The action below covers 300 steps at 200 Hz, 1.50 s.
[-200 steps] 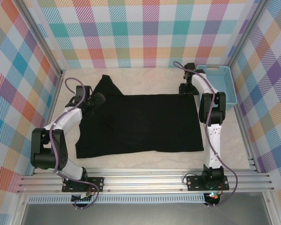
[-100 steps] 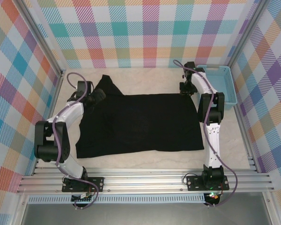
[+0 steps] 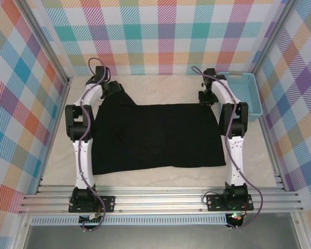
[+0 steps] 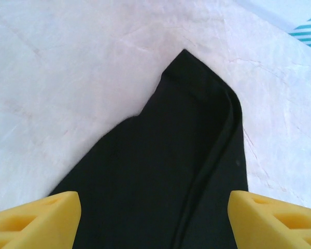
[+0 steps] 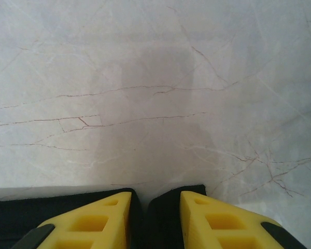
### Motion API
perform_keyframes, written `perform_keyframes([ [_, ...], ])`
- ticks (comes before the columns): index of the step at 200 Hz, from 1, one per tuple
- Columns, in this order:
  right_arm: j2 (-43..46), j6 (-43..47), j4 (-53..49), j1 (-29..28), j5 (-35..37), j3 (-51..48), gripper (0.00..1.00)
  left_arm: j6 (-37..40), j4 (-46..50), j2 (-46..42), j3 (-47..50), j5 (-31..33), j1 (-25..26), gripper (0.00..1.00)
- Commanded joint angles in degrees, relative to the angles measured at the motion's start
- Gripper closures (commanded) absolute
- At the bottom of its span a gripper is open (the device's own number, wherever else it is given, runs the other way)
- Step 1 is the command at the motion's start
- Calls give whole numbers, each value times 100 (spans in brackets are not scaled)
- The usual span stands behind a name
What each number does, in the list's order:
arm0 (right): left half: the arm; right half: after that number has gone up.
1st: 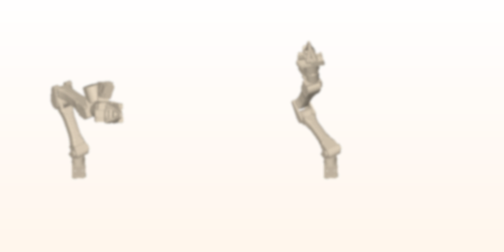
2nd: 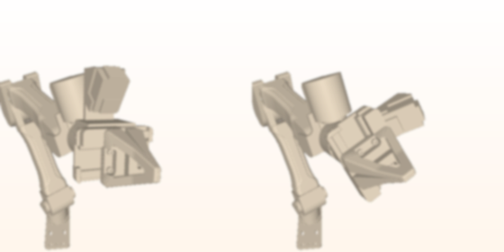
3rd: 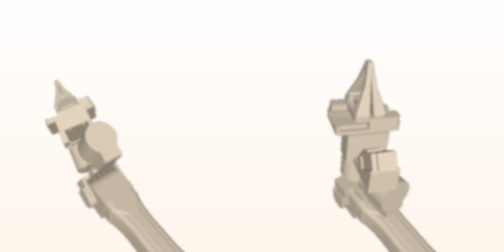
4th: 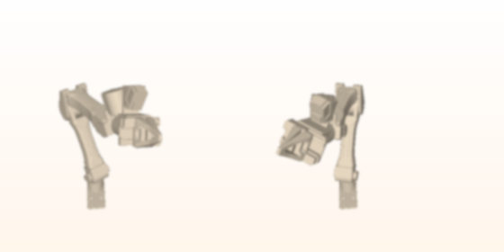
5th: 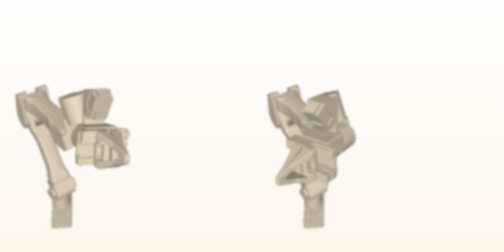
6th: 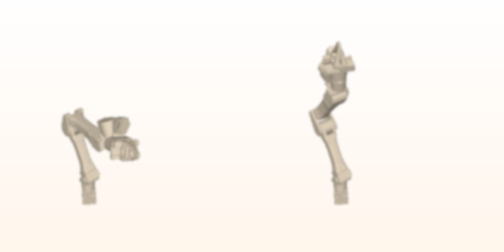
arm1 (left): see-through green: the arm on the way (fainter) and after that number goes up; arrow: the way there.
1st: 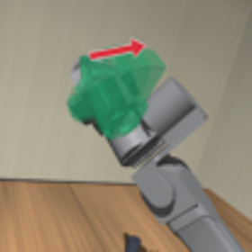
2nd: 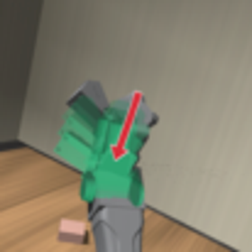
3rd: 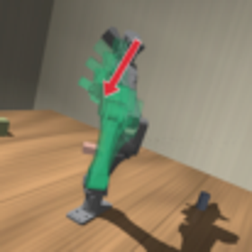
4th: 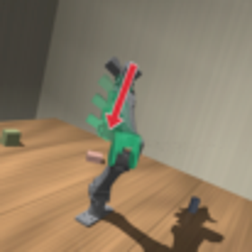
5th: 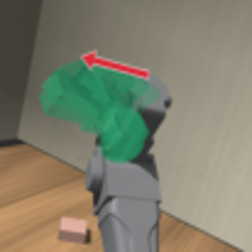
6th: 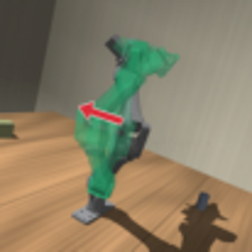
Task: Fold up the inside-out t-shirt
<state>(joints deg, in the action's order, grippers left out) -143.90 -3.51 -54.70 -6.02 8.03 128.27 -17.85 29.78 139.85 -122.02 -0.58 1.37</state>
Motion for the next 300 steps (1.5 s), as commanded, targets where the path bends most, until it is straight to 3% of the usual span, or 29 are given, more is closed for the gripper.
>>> perform_keyframes([
  [1, -51, 120, -204, -13, -85, -56, 70, 378, 1011, 648, -1206, -135, -81, 26],
  [32, -34, 182, -209, -47, -33, -74, 71, 361, 1463, 1442, -2616, -96, -136, 29],
  [90, 46, 209, -173, -110, -65, -133, 71, 38, 955, 2169, -3389, -577, -198, 37],
  [132, 166, 211, -133, -153, -66, -223, 71, 26, 924, 2484, -3632, -454, -137, 42],
  [215, 231, 186, -56, -215, -59, -303, 71, 31, 964, 2683, -3764, -915, -79, 80],
  [249, 243, 193, -22, -215, 96, -267, 74, -44, 784, 2595, -3746, -1201, -160, 100],
  [300, 577, -8, 591, -207, 322, -448, 90, -288, 399, 2217, -3681, -1652, -400, 100],
])
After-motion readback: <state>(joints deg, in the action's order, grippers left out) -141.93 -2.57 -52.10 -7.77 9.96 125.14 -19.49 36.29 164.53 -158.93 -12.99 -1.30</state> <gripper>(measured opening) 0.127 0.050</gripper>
